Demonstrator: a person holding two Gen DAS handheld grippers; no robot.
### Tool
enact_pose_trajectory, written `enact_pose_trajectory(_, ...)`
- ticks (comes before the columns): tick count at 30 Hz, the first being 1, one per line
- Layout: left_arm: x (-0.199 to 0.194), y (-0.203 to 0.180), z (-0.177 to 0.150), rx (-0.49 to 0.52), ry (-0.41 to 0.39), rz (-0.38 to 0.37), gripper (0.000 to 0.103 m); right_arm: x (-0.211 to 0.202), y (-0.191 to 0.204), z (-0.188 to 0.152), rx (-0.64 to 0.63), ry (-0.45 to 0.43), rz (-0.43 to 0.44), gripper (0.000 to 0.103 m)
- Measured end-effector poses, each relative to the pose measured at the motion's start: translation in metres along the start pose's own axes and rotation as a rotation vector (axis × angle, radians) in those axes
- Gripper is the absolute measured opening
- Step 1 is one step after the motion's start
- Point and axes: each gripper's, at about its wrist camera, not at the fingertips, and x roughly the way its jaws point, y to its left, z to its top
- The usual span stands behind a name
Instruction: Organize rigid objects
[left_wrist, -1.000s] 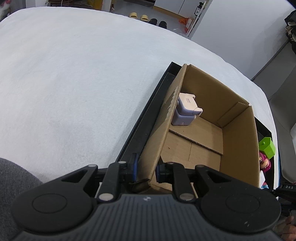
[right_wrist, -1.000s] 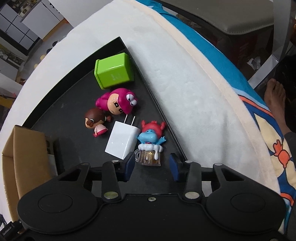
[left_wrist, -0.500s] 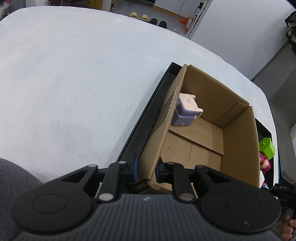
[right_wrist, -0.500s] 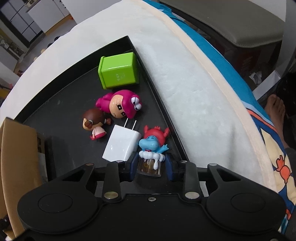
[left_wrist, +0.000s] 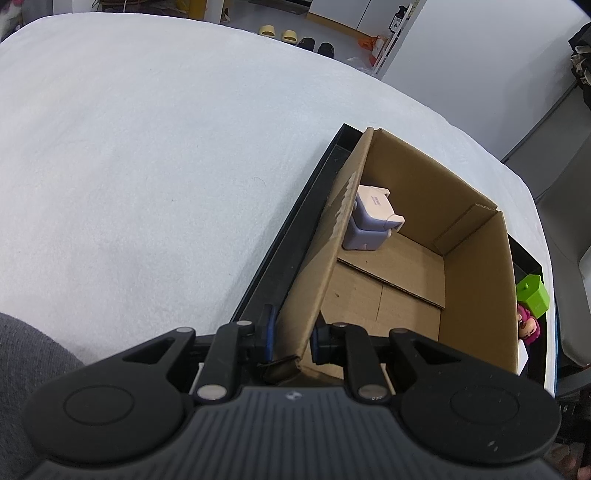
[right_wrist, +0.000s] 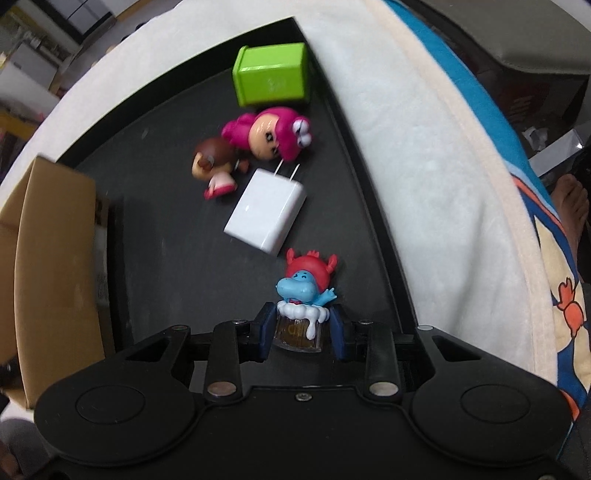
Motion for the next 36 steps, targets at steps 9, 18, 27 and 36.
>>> enact_pose_trajectory(9,0.0,-0.001,0.0,0.004,0.001,0.0,0.017,-0.001,0.009,-0.008,-0.119,0.037,-0.011,0.032)
enact_pose_trajectory(18,0.001,-0.003,-0.001,0.006,-0.001,0.004,0.017,-0.016,0.006,-0.003,-0.078,0.005,0.02,0.06)
enact_pose_trajectory(27,0.001,0.0,0.0,0.003,0.002,-0.004,0.017,-0.006,0.002,0.005,0.019,0.036,0.004,0.06)
enact_pose_trajectory(36,0.0,0.0,-0.001,0.002,0.002,-0.01,0.017,0.004,0.007,0.006,0.022,0.044,-0.005,0.056)
